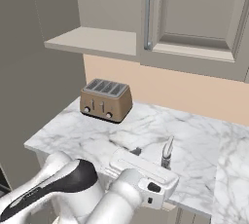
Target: Move the cutting board and knife to the sink. Then move spray from the cabinet to the counter.
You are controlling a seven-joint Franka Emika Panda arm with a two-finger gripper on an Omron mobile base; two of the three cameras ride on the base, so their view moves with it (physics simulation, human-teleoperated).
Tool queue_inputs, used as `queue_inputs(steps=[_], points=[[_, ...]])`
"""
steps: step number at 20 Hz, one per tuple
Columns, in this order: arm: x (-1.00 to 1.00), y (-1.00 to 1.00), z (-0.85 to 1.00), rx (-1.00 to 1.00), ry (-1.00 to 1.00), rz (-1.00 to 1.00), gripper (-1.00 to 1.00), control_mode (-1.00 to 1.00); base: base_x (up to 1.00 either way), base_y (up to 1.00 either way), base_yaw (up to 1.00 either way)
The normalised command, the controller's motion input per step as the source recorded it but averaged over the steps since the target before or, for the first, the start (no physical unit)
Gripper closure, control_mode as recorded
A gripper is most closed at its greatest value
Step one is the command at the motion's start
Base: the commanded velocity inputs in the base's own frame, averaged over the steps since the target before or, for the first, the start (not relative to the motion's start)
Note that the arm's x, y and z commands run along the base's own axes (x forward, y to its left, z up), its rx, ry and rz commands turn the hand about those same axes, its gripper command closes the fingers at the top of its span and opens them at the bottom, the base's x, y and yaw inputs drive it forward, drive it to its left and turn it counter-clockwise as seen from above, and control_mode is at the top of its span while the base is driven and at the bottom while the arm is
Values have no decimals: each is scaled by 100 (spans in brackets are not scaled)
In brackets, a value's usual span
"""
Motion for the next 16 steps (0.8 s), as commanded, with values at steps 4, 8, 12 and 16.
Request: queue_inputs(steps=[4,8,12,16], points=[[-62,97,100,0,-9,1,-100,-100,0,0,0],[-41,83,100,-3,-11,4,-100,-100,0,0,0],[-46,71,100,-1,-9,9,-100,-100,0,0,0],[-9,100,84,-18,-31,5,-100,-100,0,0,0]])
